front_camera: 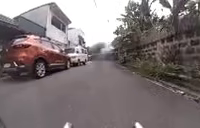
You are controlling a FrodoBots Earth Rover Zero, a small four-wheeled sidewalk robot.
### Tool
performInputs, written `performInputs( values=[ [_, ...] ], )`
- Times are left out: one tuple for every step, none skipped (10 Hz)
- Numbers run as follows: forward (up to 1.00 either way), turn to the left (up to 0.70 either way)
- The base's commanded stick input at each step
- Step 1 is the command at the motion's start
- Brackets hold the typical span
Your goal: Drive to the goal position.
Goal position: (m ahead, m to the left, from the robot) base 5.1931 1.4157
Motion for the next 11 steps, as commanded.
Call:
performInputs(
  values=[
    [0.70,0.00],
    [0.70,0.00],
    [0.70,0.00],
    [0.70,0.00],
    [0.70,0.00],
    [0.70,0.00],
    [0.70,0.00],
    [0.70,0.00],
    [0.70,0.00],
    [0.70,0.00],
    [0.70,0.00]
  ],
)
